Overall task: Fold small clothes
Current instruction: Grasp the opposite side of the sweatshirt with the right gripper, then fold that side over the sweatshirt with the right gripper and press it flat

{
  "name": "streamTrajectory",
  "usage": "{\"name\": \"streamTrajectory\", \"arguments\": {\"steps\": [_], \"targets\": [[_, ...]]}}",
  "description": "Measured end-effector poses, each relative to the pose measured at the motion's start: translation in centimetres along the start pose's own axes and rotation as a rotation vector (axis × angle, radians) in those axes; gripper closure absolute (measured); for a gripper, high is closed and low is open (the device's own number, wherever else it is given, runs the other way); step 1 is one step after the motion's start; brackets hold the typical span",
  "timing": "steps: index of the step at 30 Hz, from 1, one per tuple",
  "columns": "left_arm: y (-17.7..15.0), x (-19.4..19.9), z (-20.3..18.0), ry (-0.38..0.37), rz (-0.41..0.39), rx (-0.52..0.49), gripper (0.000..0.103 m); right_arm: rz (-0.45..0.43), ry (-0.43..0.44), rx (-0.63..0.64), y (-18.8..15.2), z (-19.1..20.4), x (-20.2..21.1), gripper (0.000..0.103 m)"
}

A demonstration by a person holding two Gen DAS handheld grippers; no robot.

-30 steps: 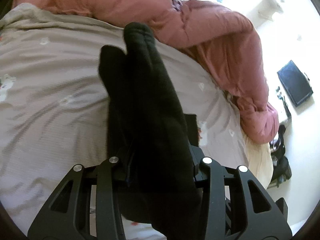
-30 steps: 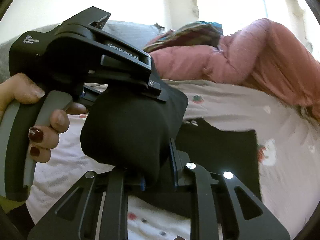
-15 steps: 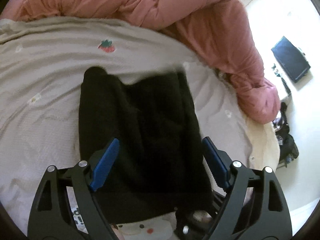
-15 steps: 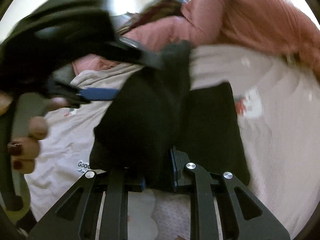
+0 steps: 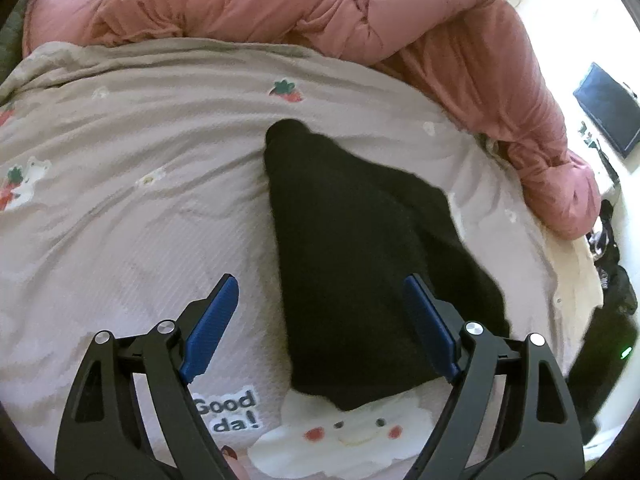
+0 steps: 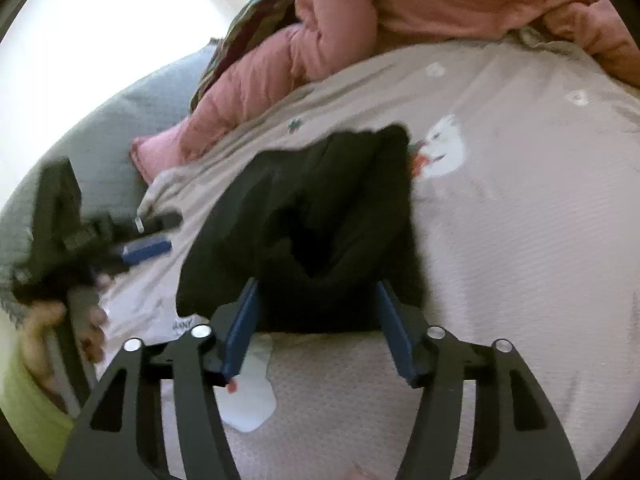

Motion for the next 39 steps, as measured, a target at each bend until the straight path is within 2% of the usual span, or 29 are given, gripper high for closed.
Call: {"name": "streamTrajectory", "arguments": {"steps": [5,9,12,14,18,21,22,24,25,27,30,34,37,39], "targets": [[-0.8,-0.7,-0.3,0.037,0.014,-0.057,0.027,-0.052,-0.037,-0.008,3.8,-1.0,1.5,0.041],[-2.1,-1.8,-1.1,0.061,0.043,-0.114,0.027,0.003,-0.004,-0.016,7.0,-0.8,-1.1,0.041],[-2.5,-2.0,-1.3,0.061,0.044,-0.119,0.027,0.056,-0.038,-0.031,9.2,-1.7,-4.5,0.039],[-2.5,-1.9,-1.2,0.062,0.041,-0.122,0.027,0.116,-0.106,-0.048,9.8,-3.2,-7.2,0.036],[-2.6,-1.9,-1.2,0.057,0.041,-0.118,0.027,0.174,-0.131,-0.107,10.2,-4.8,-10.4,0.036],[-2.6,-2.0,-1.2,0.052,0.037,-0.11,0.026,0.189,-0.152,-0.087,10.4,-5.0,-11.7,0.036],[-2.6,-2.0,-1.2,0.05,0.037,-0.108,0.026,0.198,-0.165,-0.077,10.3,-5.1,-12.1,0.039],[-2.7,-2.0,-1.1,0.048,0.034,-0.105,0.026,0.217,-0.157,-0.057,10.0,-4.9,-12.5,0.07],[-2.7,-1.9,-1.1,0.048,0.033,-0.105,0.026,0.216,-0.151,-0.029,9.9,-4.4,-12.5,0.072],[-2.7,-1.8,-1.1,0.054,0.026,-0.109,0.026,0.174,-0.168,0.066,10.4,-3.0,-12.0,0.087],[-2.8,-1.5,-1.3,0.066,0.016,-0.124,0.026,0.083,-0.08,0.146,11.8,0.3,-10.6,0.088],[-3.0,-1.7,-1.4,0.074,0.019,-0.129,0.026,0.013,-0.003,0.225,13.2,2.6,-9.8,0.088],[-3.3,-2.1,-1.6,0.072,0.034,-0.13,0.026,0.018,-0.057,0.265,13.2,1.3,-10.8,0.088],[-3.6,-2.3,-1.7,0.063,0.043,-0.13,0.026,0.085,-0.149,0.235,12.0,-1.6,-12.2,0.088]]}}
Point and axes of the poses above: each gripper's, at about its wrist camera, not at the fingertips, and x roughly against the way its jaws point, z to its left, y to its top, the point moved 9 cm from there along -x, roughly the way its jaws point, and after that the axes turned 3 degrees about -z, right-handed, at the moved point
